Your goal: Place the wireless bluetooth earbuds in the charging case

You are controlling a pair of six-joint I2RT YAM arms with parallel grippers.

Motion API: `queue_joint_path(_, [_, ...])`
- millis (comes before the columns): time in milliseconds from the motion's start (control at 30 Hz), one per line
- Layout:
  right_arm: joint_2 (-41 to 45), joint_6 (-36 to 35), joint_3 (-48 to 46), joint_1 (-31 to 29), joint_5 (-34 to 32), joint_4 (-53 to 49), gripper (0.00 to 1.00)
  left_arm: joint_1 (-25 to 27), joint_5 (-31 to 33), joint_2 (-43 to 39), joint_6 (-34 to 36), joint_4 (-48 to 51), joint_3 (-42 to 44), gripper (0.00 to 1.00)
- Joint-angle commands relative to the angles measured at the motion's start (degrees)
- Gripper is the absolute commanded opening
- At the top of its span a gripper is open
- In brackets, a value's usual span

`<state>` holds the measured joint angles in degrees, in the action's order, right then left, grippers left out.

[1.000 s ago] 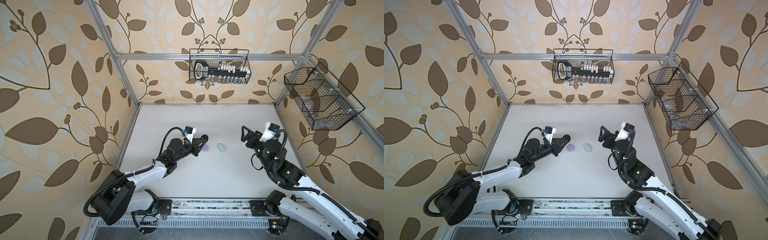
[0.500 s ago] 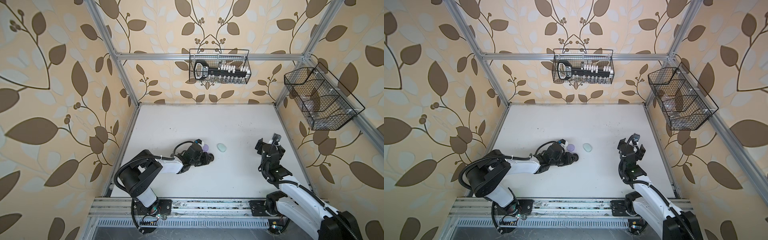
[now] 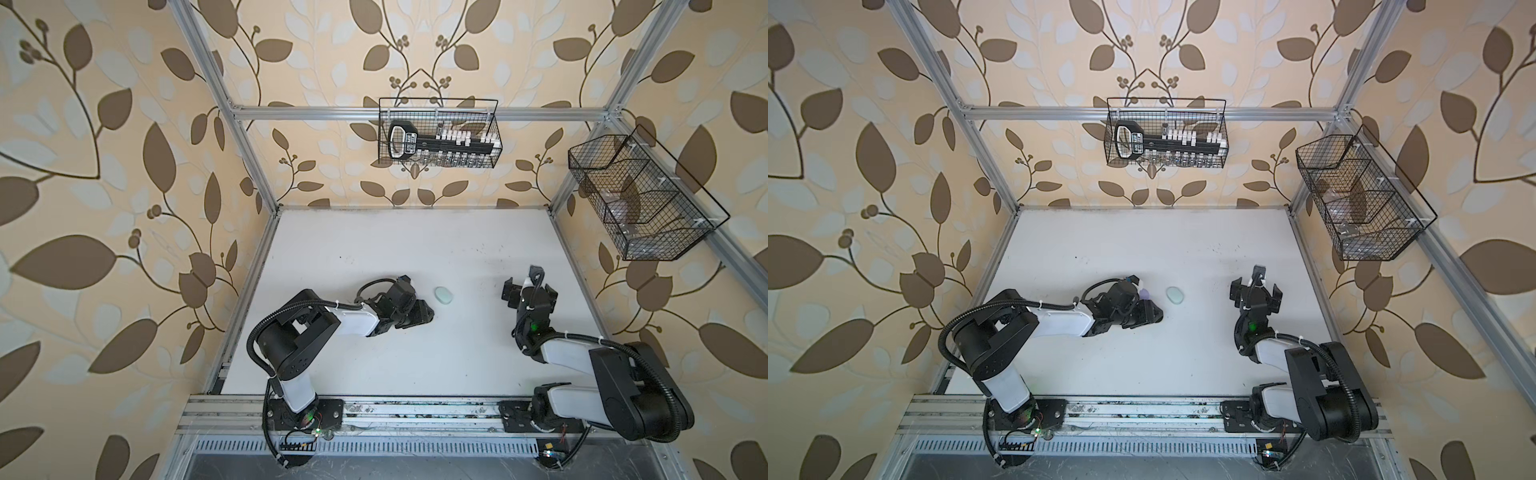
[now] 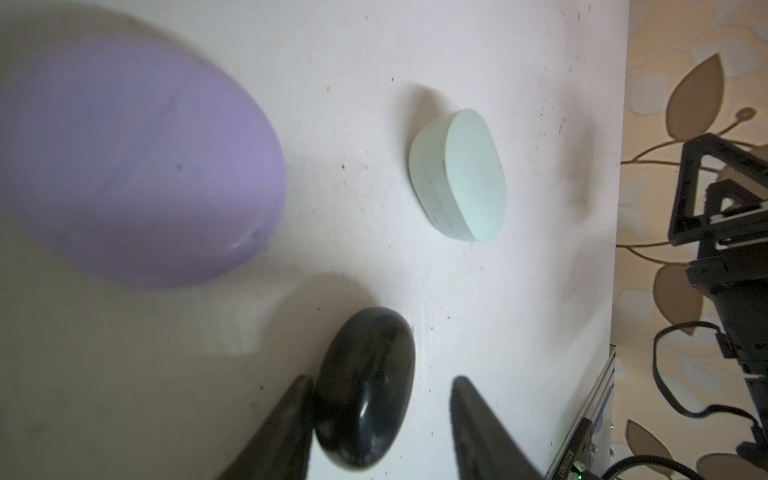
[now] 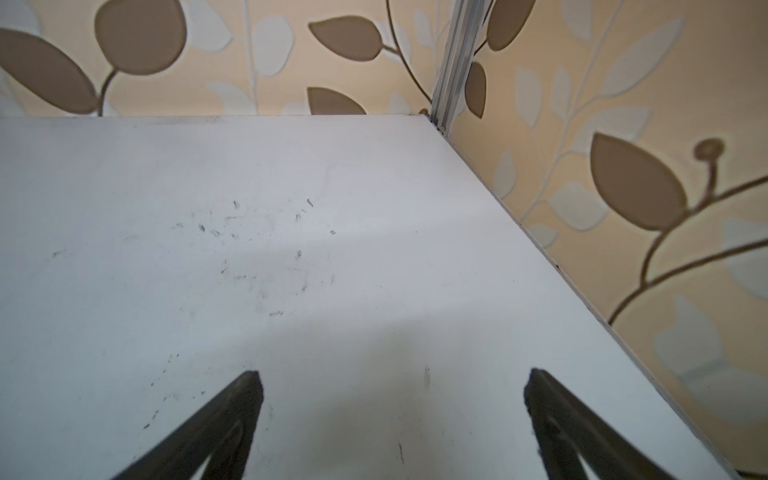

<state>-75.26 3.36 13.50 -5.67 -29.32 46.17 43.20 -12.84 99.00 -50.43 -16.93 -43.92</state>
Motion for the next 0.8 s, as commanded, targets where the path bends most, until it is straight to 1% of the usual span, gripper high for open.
queue_joint_path(0, [0.56,-0.74,-0.18,1.23,9.49,4.75,1.00,-1.92,3.33,-1.78,2.58,6.51,-0.12,0.69])
queue_joint_path(67, [-0.13,-1.33,-1.29,2.65,15.10,6.80,1.00,-2.91,5.75,-5.12,4.22,9.77,-0.28,0.77])
queue_joint_path(100, [-1.70,-1.25,-3.34,3.27,16.38,11.71,1.00,-3.72,7.43,-7.26,5.69,12.05,-0.70,0.79])
queue_joint_path(133, [-3.15,-2.09,-4.74,2.92,16.04,17.53,1.00,-4.65,10.08,-9.62,7.58,15.12,-1.44,0.81])
queue_joint_path(167, [-1.37,-1.84,-3.81,2.29,14.82,12.43,1.00,-5.44,13.46,-11.73,9.10,18.35,-2.70,0.82])
queue_joint_path(233, [-2.57,-2.02,-4.20,2.64,15.14,15.23,1.00,-7.67,22.65,-16.11,13.11,24.08,-4.15,0.85])
queue_joint_path(267, [-1.35,-1.61,-4.11,2.60,14.97,12.84,1.00,-9.19,25.73,-19.61,15.47,24.08,-3.61,0.86])
queue_joint_path(300, [-0.92,-1.68,-4.06,2.57,15.17,12.48,1.00,-10.81,30.78,-22.31,18.29,23.25,-2.43,0.87])
queue_joint_path(333, [-1.69,-1.69,-3.33,2.80,15.63,12.17,1.00,-12.47,36.90,-25.10,20.72,21.28,-0.29,0.89])
queue_joint_path(367, [-1.64,-1.70,-3.77,3.11,16.29,12.90,1.00,-13.72,41.67,-27.20,24.28,18.25,2.00,0.89])
queue_joint_path(400, [-1.25,-1.64,-3.74,3.12,16.64,12.17,1.00,-14.44,47.71,-29.22,29.57,13.10,5.32,0.93])
queue_joint_path(433, [-1.70,-1.76,-3.29,3.12,17.01,11.95,1.00,-14.78,52.33,-30.58,35.15,6.54,9.44,0.99])
queue_joint_path(467, [-1.37,-1.77,-3.55,3.12,16.91,12.07,1.00,-15.25,54.76,-31.28,39.64,1.09,12.50,0.99])
queue_joint_path(533, [-1.61,-1.83,-3.54,3.12,17.02,12.18,1.00,-17.54,58.51,-30.89,46.55,-8.61,17.12,0.99])
queue_joint_path(567, [-1.38,-1.78,-3.41,3.12,17.02,11.52,1.00,-18.57,59.38,-30.74,47.84,-8.02,16.92,0.99])
queue_joint_path(600, [-1.63,-1.77,-3.39,3.12,17.04,12.10,1.00,-20.19,58.84,-30.18,49.88,-8.20,16.70,0.99])
queue_joint_path(633, [-1.47,-1.77,-3.39,3.12,17.08,11.82,1.00,-21.70,59.38,-29.02,51.26,-9.86,17.02,0.99])
queue_joint_path(667, [-1.48,-1.80,-3.39,3.12,17.02,11.83,1.00,-23.00,58.88,-27.51,52.50,-12.33,17.74,0.99])
queue_joint_path(767, [-1.55,-1.78,-3.40,3.12,17.02,11.91,1.00,-27.92,53.18,-19.99,53.35,-20.84,20.49,0.99])
